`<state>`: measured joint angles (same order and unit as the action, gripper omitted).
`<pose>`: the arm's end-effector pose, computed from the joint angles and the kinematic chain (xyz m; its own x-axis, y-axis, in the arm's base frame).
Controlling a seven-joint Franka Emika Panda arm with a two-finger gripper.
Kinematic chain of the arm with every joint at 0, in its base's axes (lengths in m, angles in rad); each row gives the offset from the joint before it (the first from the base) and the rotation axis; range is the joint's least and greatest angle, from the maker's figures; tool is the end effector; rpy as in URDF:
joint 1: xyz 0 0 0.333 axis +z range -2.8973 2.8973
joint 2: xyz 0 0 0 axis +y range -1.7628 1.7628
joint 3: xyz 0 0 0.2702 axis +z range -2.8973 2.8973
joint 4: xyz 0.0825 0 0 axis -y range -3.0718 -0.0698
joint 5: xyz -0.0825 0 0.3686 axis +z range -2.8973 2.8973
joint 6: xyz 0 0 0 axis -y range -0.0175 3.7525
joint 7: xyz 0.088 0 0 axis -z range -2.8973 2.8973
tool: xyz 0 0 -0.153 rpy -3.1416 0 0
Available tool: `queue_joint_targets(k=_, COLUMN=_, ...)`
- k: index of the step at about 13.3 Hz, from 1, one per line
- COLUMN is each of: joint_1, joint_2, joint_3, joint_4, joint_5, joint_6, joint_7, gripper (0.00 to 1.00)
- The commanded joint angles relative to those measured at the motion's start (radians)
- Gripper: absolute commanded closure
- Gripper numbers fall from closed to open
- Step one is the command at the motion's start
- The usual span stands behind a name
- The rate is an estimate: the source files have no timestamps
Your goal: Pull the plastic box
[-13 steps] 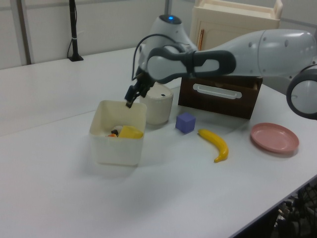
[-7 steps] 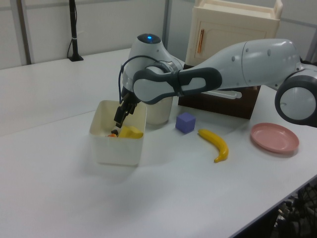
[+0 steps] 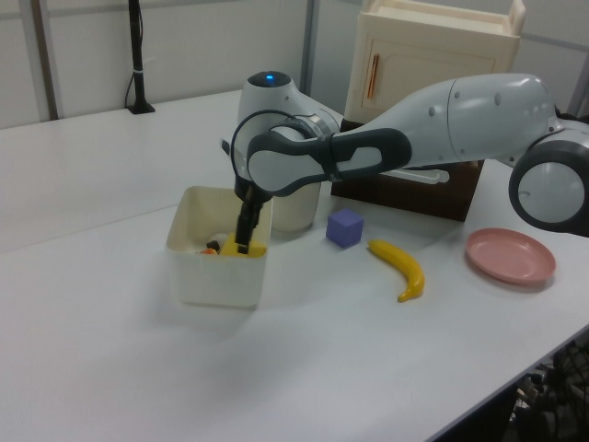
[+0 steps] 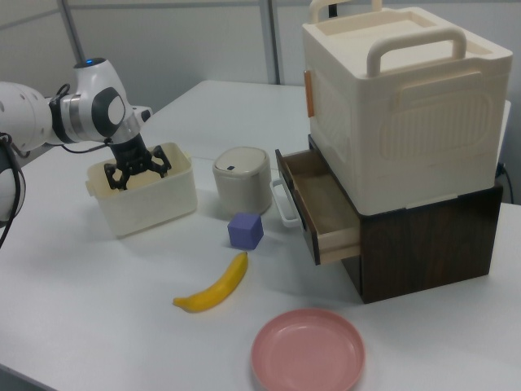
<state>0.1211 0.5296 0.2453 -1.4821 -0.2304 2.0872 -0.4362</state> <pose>0.6452 0.2057 0.3046 0.6427 0.7648 0.0448 0.7569 -0.6430 0.1167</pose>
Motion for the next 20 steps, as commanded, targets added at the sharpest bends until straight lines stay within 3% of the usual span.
queue_joint_targets(k=1, joint_1=-0.029, joint_2=-0.069, joint_3=-0.014, joint_4=-0.009, joint_5=0.005, joint_6=-0.136, joint_7=-0.145, gripper=0.00)
queue_joint_targets(k=9, joint_1=-0.048, joint_2=-0.123, joint_3=-0.014, joint_4=-0.007, joint_5=0.029, joint_6=-0.260, joint_7=-0.199, gripper=0.00)
queue_joint_targets(k=11, joint_1=-0.063, joint_2=-0.138, joint_3=-0.018, joint_4=0.043, joint_5=0.120, joint_6=-0.256, joint_7=-0.080, gripper=0.00)
queue_joint_targets(k=14, joint_1=-0.072, joint_2=-0.216, joint_3=-0.021, joint_4=0.049, joint_5=0.123, joint_6=-0.268, joint_7=0.130, gripper=0.00)
queue_joint_targets(k=16, joint_1=-0.090, joint_2=-0.255, joint_3=-0.064, joint_4=0.048, joint_5=0.123, joint_6=-0.271, joint_7=0.351, gripper=0.00)
queue_joint_targets(k=20, joint_1=-0.155, joint_2=-0.293, joint_3=-0.119, joint_4=0.046, joint_5=0.126, joint_6=-0.409, joint_7=0.393, gripper=0.00)
